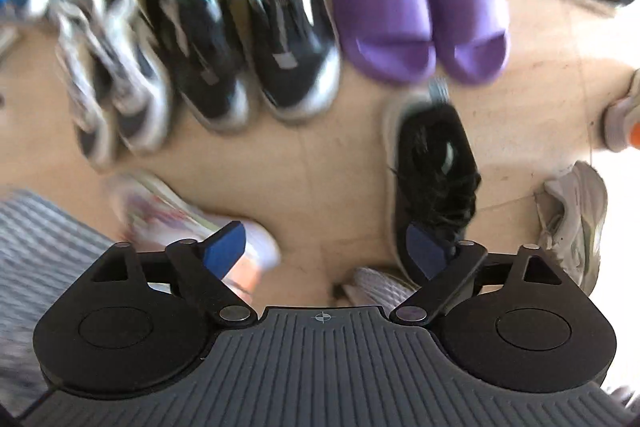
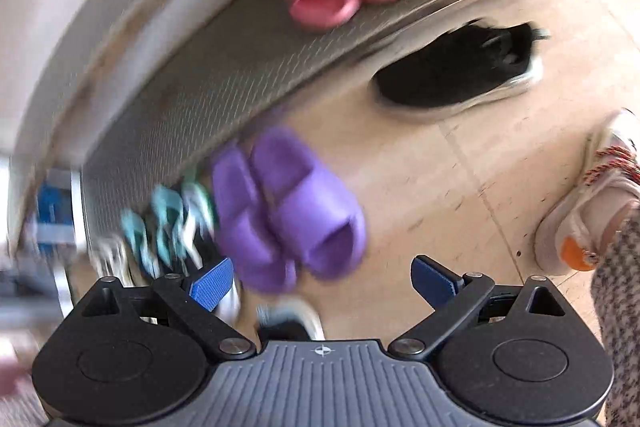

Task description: Organize scattered shoes

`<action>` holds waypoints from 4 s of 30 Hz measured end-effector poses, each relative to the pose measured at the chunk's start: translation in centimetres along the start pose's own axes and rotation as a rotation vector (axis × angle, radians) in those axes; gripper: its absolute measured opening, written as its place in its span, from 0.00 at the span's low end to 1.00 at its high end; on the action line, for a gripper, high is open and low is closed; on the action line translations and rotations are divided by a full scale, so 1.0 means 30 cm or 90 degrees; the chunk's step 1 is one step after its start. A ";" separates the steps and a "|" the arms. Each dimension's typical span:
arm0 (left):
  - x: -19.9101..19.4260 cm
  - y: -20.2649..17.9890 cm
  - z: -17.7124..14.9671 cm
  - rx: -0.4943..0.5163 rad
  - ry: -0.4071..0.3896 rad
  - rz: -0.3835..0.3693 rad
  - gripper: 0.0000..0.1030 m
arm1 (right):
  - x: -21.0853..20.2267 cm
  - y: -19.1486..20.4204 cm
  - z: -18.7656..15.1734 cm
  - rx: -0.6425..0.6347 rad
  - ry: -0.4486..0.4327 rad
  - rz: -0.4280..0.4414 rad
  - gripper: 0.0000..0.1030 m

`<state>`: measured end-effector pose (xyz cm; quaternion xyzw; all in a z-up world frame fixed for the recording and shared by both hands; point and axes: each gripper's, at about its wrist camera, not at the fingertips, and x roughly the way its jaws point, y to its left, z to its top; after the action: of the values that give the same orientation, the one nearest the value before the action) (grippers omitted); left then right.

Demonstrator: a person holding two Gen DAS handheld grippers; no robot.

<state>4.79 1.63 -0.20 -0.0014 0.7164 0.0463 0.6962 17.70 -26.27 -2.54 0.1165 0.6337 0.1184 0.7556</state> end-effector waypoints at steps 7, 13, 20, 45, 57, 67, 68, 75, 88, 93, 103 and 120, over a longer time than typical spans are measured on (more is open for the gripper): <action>0.075 0.095 0.017 -0.047 -0.035 -0.006 0.89 | 0.193 0.138 -0.175 -0.046 0.070 -0.024 0.58; 0.040 0.144 0.108 -0.069 -0.063 -0.082 0.92 | 0.400 0.220 -0.261 -0.041 0.106 -0.063 0.58; 0.004 0.200 0.136 -0.060 -0.089 -0.073 0.92 | 0.574 0.245 -0.290 -0.061 0.152 -0.134 0.61; 0.029 0.155 0.012 -0.010 -0.096 0.035 0.92 | 0.474 0.263 -0.343 -0.094 0.108 -0.175 0.84; -0.007 0.201 0.038 -0.023 -0.114 -0.015 0.92 | 0.587 0.472 -0.731 -0.331 0.326 0.032 0.85; -0.080 0.194 0.047 -0.041 -0.142 -0.054 0.92 | 0.481 0.468 -0.835 -0.503 0.336 -0.142 0.31; -0.089 0.186 0.048 -0.039 -0.146 -0.058 0.93 | 0.417 0.441 -0.807 -0.484 0.342 -0.133 0.30; -0.084 0.099 0.039 0.019 -0.146 -0.043 0.93 | 0.192 0.163 -0.615 -0.406 0.278 -0.248 0.39; 0.019 0.119 0.015 0.007 -0.098 0.011 0.93 | 0.200 0.142 -0.373 -0.112 0.039 -0.068 0.62; 0.016 0.161 0.036 -0.025 -0.106 0.014 0.93 | 0.375 0.180 -0.346 -0.056 0.045 -0.050 0.63; 0.058 0.247 0.055 -0.053 -0.089 0.034 0.93 | 0.601 0.087 -0.427 0.201 0.153 -0.035 0.57; 0.056 0.261 0.023 -0.045 -0.095 0.038 0.93 | 0.618 0.407 -0.511 -0.124 0.217 -0.008 0.39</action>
<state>4.89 9.58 -1.39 -0.0010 0.6601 0.0918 0.7456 5.33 -8.29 -18.41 0.0172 0.7385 0.1924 0.6460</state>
